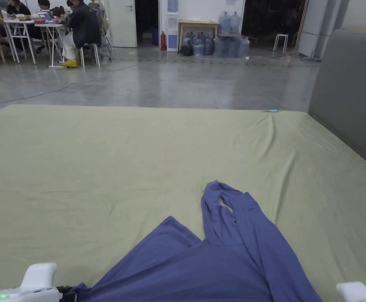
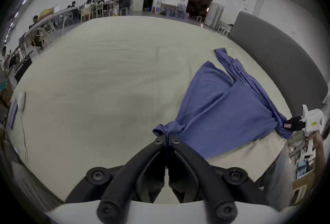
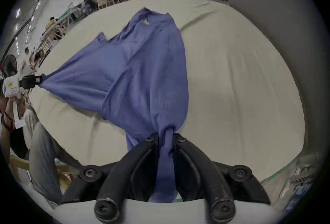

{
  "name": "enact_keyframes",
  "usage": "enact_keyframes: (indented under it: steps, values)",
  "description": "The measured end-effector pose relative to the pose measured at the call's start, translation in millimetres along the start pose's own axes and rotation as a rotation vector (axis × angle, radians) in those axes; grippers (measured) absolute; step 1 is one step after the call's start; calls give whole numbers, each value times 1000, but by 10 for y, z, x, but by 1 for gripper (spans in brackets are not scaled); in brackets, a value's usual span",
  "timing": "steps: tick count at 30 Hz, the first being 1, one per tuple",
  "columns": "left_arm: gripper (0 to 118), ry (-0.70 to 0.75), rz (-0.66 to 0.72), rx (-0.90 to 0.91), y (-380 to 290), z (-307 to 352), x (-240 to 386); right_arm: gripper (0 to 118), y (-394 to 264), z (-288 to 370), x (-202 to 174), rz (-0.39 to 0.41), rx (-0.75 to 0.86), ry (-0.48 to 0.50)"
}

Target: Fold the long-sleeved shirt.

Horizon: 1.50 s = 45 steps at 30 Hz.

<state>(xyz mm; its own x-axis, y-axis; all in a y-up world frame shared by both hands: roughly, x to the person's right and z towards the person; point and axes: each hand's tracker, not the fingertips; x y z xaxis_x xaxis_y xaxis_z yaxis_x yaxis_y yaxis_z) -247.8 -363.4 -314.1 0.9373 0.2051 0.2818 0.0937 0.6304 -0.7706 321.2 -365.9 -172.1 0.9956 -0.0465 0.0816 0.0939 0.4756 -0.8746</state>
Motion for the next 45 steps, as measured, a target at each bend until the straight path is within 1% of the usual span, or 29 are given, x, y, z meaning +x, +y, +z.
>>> enact_keyframes:
  steps: [1, 2, 3, 4, 5, 6, 7, 8, 9, 10, 11, 12, 13, 14, 16, 17, 19, 24, 29, 32, 34, 38, 39, 40, 41, 42, 45]
  values:
    - [0, -5, 22, 12, -11, 4, -20, 12, -5, -1, 3, -3, -2, 1]
    - [14, -11, 37, 18, -28, 24, -29, 20, 4, 6, 3, -6, -5, 2]
    - [48, -3, 45, 20, 0, 44, -42, 37, 18, 45, 0, -8, -7, -2]
    - [104, 21, 44, 7, 33, 61, -53, 72, 32, 104, -7, -5, -8, -15]
    - [117, 29, 37, -6, 66, 88, -67, 93, 42, 202, -7, 0, 5, -30]
    - [114, 30, 41, 4, 42, 207, -72, 98, 65, 303, 8, 13, 46, -47]
    - [114, 1, 31, 70, 115, 259, -66, 98, 95, 428, 20, 26, 101, -49]
    - [114, -1, 32, 77, 150, 306, -73, 98, 123, 512, 30, 24, 130, -56]
    - [114, 2, 35, 73, 199, 340, -71, 97, 149, 612, 26, 3, 151, -61]
    - [106, 6, 37, 69, 239, 392, -34, 86, 178, 666, 37, -19, 156, -56]
    - [82, 10, 36, 68, 267, 408, -23, 53, 198, 718, 43, -38, 167, -46]
    - [28, 4, 24, 85, 272, 427, -12, 0, 201, 759, 31, -41, 182, -38]
    - [0, 11, 7, 100, 273, 418, 16, 0, 208, 754, 12, -37, 180, -37]
    - [0, 22, 0, 98, 267, 372, 39, 0, 182, 739, -11, -51, 212, -87]
    - [0, 11, 1, 96, 205, 297, 97, 0, 154, 705, -88, -30, 166, -53]
    - [0, -17, 17, 74, 178, 258, 119, 0, 145, 697, -105, -25, 158, -38]
    - [0, -26, 26, 80, 151, 212, 126, 0, 102, 641, -150, -35, 148, -21]
    - [0, -12, 3, 56, 130, 2, 168, 0, 124, 491, -167, -29, 118, -30]
    - [0, -16, 18, 37, 156, -64, 191, 0, 358, 417, -116, -31, 120, -18]
    - [0, -19, 9, 39, 204, -38, 213, 0, 779, 244, -155, 0, 141, -20]
    - [0, -29, 5, 51, 255, 2, 221, 0, 1243, 20, -143, 14, 160, -21]
    - [0, -52, 12, 77, 365, 74, 293, 0, 2146, -576, -164, 11, 177, -9]
    - [0, -54, 16, 86, 387, 88, 308, 3, 2343, -746, -156, 2, 179, -12]
    - [0, -61, 18, 91, 408, 102, 317, 31, 2530, -919, -129, -4, 176, -14]
    - [0, -66, 21, 95, 422, 111, 323, 61, 2681, -1067, -105, -18, 173, -21]
    - [0, -71, 23, 95, 427, 149, 315, 78, 2828, -1245, -81, -37, 164, -30]
    - [0, -74, 44, 106, 451, 161, 320, 74, 3052, -1658, -22, -81, 96, -116]
